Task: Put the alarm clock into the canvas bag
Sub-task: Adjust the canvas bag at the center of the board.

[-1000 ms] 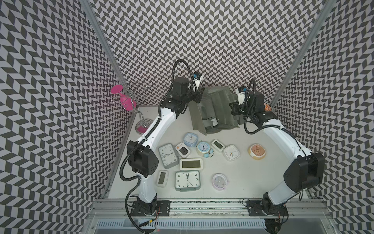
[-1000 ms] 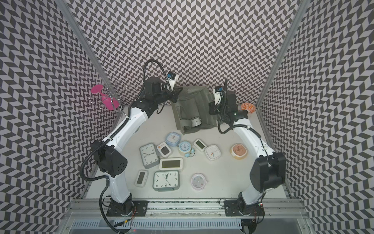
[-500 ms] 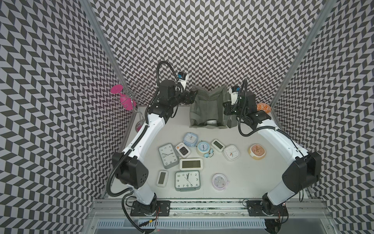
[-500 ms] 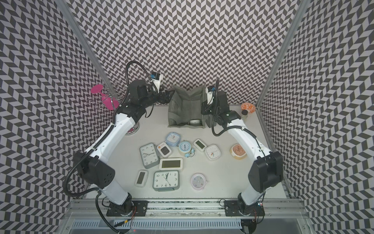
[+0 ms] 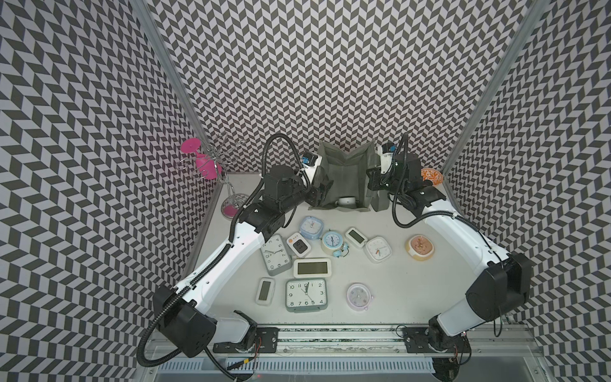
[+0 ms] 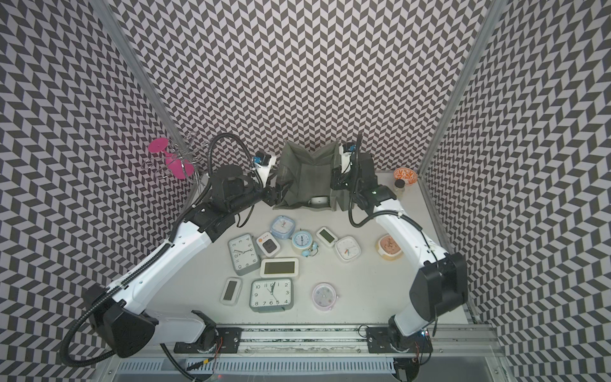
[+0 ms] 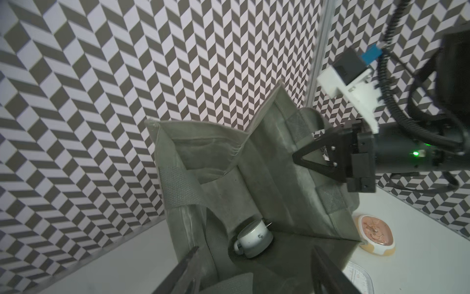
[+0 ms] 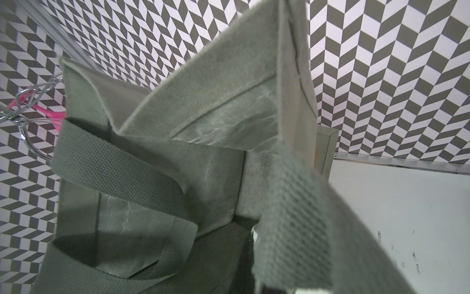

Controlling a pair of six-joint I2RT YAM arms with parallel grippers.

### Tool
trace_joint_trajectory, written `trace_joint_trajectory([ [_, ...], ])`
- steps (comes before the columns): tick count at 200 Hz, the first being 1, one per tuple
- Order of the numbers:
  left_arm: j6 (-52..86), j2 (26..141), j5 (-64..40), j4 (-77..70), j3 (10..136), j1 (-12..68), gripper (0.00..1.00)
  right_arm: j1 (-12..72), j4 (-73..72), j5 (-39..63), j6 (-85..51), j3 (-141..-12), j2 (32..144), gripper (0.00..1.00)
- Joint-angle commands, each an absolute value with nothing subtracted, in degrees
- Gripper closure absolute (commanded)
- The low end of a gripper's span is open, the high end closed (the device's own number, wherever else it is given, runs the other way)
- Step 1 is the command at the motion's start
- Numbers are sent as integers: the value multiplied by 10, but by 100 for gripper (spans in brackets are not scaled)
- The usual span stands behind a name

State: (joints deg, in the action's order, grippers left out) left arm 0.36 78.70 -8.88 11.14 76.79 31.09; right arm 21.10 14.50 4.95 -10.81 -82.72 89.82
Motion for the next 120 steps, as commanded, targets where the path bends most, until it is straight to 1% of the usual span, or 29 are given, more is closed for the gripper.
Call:
trace_joint_trajectory([
  [1,80,829,-94,111,795,314,33,212,78,56,-113,-825,867,100],
  [26,145,884,-37,143,845,321,31,212,78,57,-115,-824,870,100],
  [56,171,917,-15,130,860,321,29,212,77,59,-114,-822,873,100],
  [120,190,970,36,123,878,317,32,213,76,65,-114,-818,867,100],
])
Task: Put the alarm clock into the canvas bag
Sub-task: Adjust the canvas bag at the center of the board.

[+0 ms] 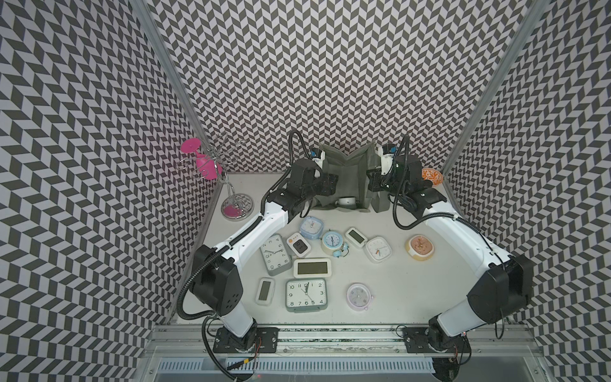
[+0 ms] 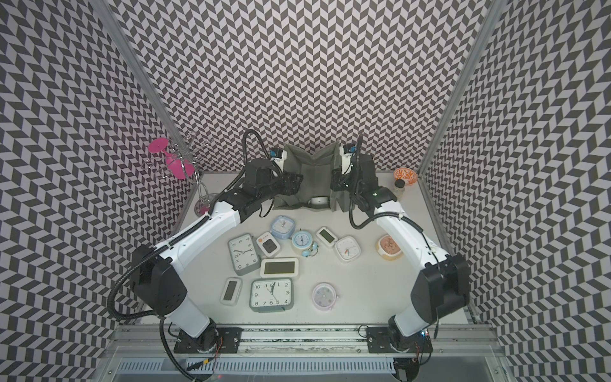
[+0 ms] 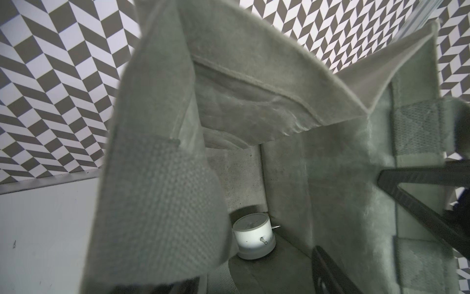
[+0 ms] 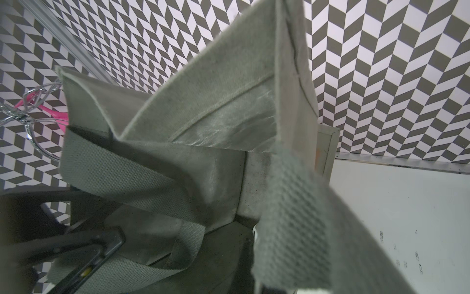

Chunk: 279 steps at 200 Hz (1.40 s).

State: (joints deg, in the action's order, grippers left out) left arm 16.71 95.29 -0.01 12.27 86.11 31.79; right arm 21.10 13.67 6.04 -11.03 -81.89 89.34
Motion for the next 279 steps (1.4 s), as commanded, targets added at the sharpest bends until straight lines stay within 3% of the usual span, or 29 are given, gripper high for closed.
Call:
trace_joint_trajectory([
  [1,190,970,36,123,878,317,32,213,76,65,-113,-818,867,100],
  [22,187,986,44,112,880,314,34,213,74,67,-114,-813,860,100],
  [82,173,1007,14,17,872,307,53,214,74,70,-109,-809,854,100],
  [122,163,981,-24,-8,861,303,84,213,76,65,-105,-813,863,100],
  [149,195,932,-142,-27,837,274,100,206,79,64,-100,-825,878,100],
  [197,255,847,-369,-60,797,183,100,194,75,74,-93,-838,894,100],
  [242,343,806,-536,-188,725,50,100,185,81,83,-83,-841,900,100],
  [279,503,871,-686,-432,682,9,100,185,94,84,-63,-862,912,100],
])
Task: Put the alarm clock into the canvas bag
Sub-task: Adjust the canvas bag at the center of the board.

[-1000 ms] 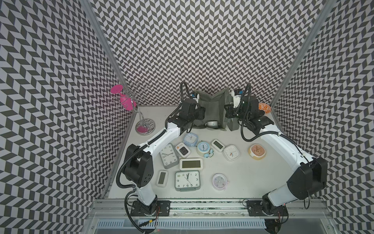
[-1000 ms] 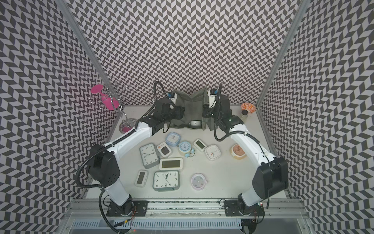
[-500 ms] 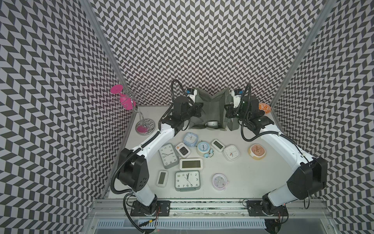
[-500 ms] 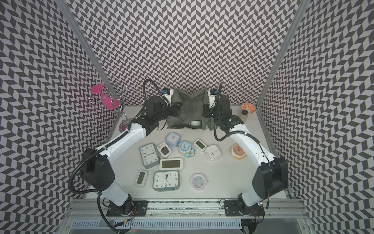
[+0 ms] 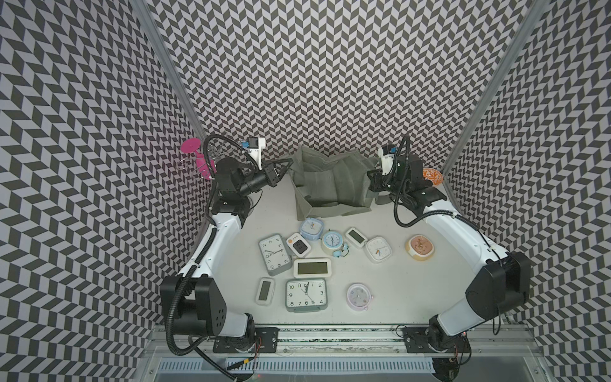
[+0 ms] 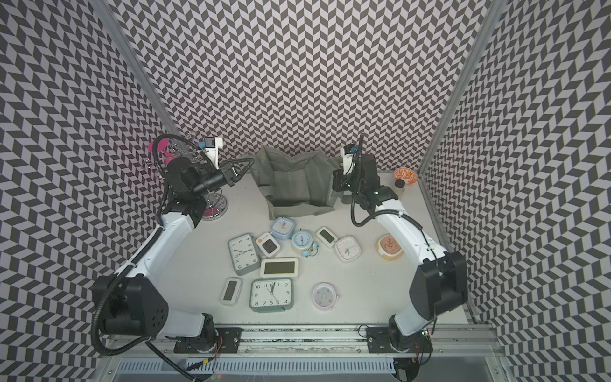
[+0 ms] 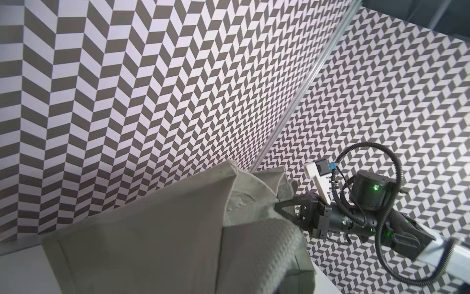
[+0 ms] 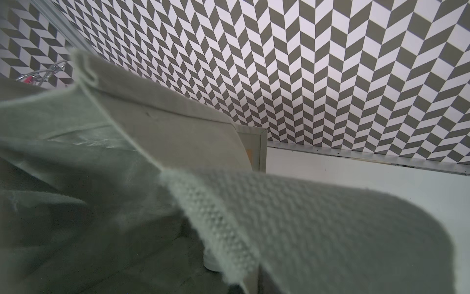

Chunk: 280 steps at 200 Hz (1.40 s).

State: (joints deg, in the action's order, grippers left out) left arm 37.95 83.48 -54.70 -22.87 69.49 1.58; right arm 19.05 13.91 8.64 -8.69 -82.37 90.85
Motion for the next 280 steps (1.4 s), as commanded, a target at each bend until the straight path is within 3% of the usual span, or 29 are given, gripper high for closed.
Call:
trace_joint_trajectory([
  [1,504,872,-687,-435,682,9,100,185,94,86,-62,-862,912,100],
  [44,432,908,-676,-327,769,54,100,184,85,102,-49,-897,917,100],
  [117,550,1036,-621,-381,902,124,100,154,132,122,-55,-975,986,100],
  [135,570,1061,-617,-393,927,132,100,144,135,143,-59,-977,990,86],
  [164,634,1095,-594,-440,950,133,100,133,149,182,-58,-990,991,49],
  [183,682,1120,-585,-475,971,133,100,126,166,203,-50,-998,983,36],
  [200,697,1137,-577,-479,994,133,100,125,158,230,-45,-981,956,31],
  [235,706,1164,-577,-471,1032,132,100,140,118,313,-22,-932,900,30],
  [280,717,1171,-586,-479,1041,132,100,204,167,316,81,-993,953,30],
])
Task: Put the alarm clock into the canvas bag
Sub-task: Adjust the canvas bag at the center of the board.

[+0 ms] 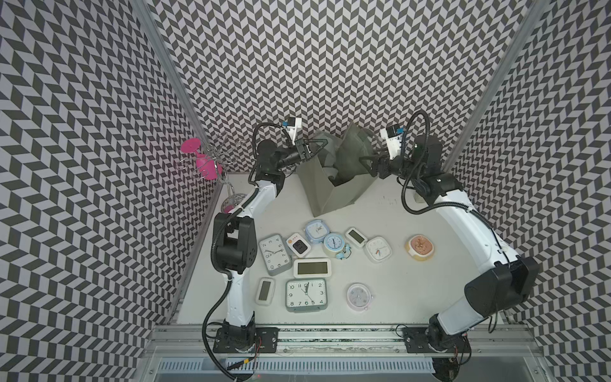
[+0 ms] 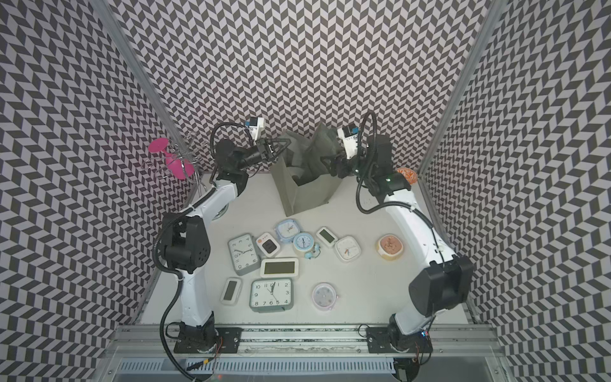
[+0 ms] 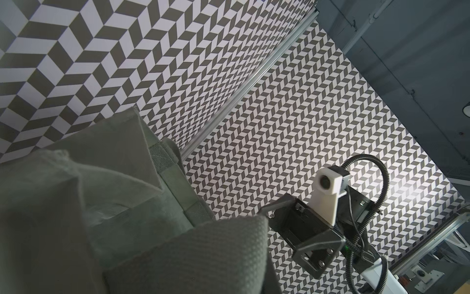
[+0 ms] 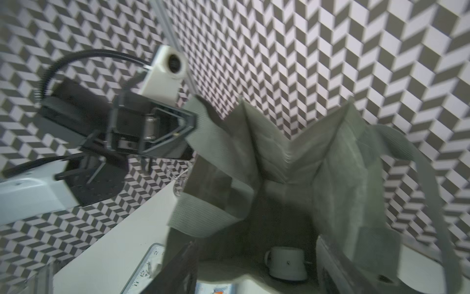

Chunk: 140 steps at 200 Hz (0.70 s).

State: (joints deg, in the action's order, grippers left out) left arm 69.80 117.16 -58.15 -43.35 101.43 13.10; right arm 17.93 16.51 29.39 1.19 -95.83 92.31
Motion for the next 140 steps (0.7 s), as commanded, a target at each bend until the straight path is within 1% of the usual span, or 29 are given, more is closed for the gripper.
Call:
trace_joint_trajectory([
  [1,717,1171,-586,-479,1041,132,100,205,167,316,82,-994,955,30],
  [46,717,1171,-591,-478,1041,131,100,207,165,323,103,-1063,1049,42],
  [76,716,1172,-592,-476,1042,131,100,207,157,322,119,-1094,1098,40],
  [111,715,1176,-594,-471,1046,131,100,207,132,351,129,-1109,1135,39],
  [140,712,1178,-596,-468,1046,132,100,207,95,387,128,-1107,1153,43],
])
